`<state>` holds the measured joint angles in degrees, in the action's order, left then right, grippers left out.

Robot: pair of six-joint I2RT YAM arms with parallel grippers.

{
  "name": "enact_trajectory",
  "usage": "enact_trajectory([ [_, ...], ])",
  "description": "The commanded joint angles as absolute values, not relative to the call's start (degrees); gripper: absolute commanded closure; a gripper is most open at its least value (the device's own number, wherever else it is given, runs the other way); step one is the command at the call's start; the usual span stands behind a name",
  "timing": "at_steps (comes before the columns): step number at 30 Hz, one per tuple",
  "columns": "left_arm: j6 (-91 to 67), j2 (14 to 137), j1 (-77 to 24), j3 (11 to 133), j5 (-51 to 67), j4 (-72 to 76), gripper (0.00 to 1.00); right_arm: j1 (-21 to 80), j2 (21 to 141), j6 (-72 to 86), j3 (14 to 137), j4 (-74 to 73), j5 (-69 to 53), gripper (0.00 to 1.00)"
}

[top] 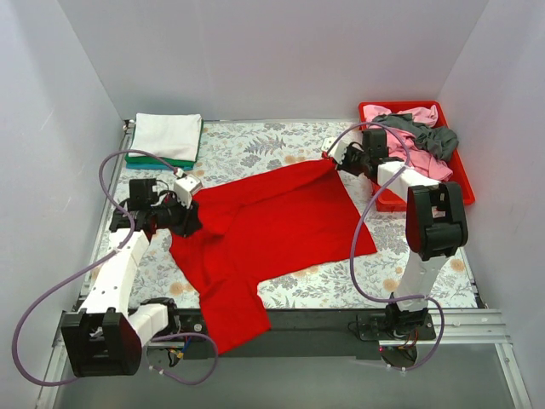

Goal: Fold and stack the t-shirts
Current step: Fold the tshirt

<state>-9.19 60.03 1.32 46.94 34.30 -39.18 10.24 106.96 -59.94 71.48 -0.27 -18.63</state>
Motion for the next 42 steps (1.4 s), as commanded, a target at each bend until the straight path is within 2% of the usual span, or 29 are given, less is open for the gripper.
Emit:
enact_trajectory([
  [1,-6.9,59.8,1.3,47.6,35.2,-45.1,0.59,10.3,105.8,-63.1,72.9,-7.1,-20.0,0.81],
  [2,-8.9,59.9,1.3,48.2,34.4,-44.2,0.58,10.4,105.7,-62.9,73.7,-8.2,-19.5,0.77],
  [6,-10.2,66.1,7.9,54.0,37.1,-45.3,0.57,10.2,103.7,-63.8,73.8,-11.5,-18.6,0.73],
  [7,-10.4,70.5,11.5,55.5,39.3,-45.7,0.57,10.2,103.4,-63.8,74.1,-13.1,-19.0,0.63],
  [8,-10.6,72.7,12.8,58.1,39.3,-46.1,0.57,10.2,103.2,-62.7,74.7,-13.8,-19.1,0.58],
  [10,-13.3,78.0,14.5,59.2,35.1,-44.6,0.57,10.2,103.5,-61.4,77.5,-16.5,-18.9,0.51],
  [11,-13.9,79.3,15.0,59.5,33.9,-42.6,0.58,10.2,103.7,-60.2,78.6,-17.3,-18.8,0.51],
  [15,-18.1,84.8,15.1,59.7,27.9,-38.6,0.61,11.8,107.0,-55.6,85.8,-26.2,-20.8,0.58],
  [20,-23.0,92.8,15.5,60.5,22.2,-35.2,0.75,16.6,110.1,-52.9,85.9,-30.0,-17.3,0.72],
  [22,-23.8,93.9,16.4,61.1,23.9,-34.2,0.79,17.5,111.2,-51.9,85.3,-30.1,-16.0,0.75],
  [26,-25.1,95.5,17.2,62.2,27.9,-32.1,0.78,18.3,115.4,-48.4,86.8,-29.8,-13.4,0.78],
  [31,-27.8,101.6,18.1,63.3,26.5,-30.2,0.71,18.1,119.6,-43.8,91.4,-28.2,-12.5,0.81],
  [42,-27.3,114.4,20.7,71.6,15.7,-28.7,0.77,18.3,122.9,-41.3,89.1,-28.7,-7.3,0.81],
])
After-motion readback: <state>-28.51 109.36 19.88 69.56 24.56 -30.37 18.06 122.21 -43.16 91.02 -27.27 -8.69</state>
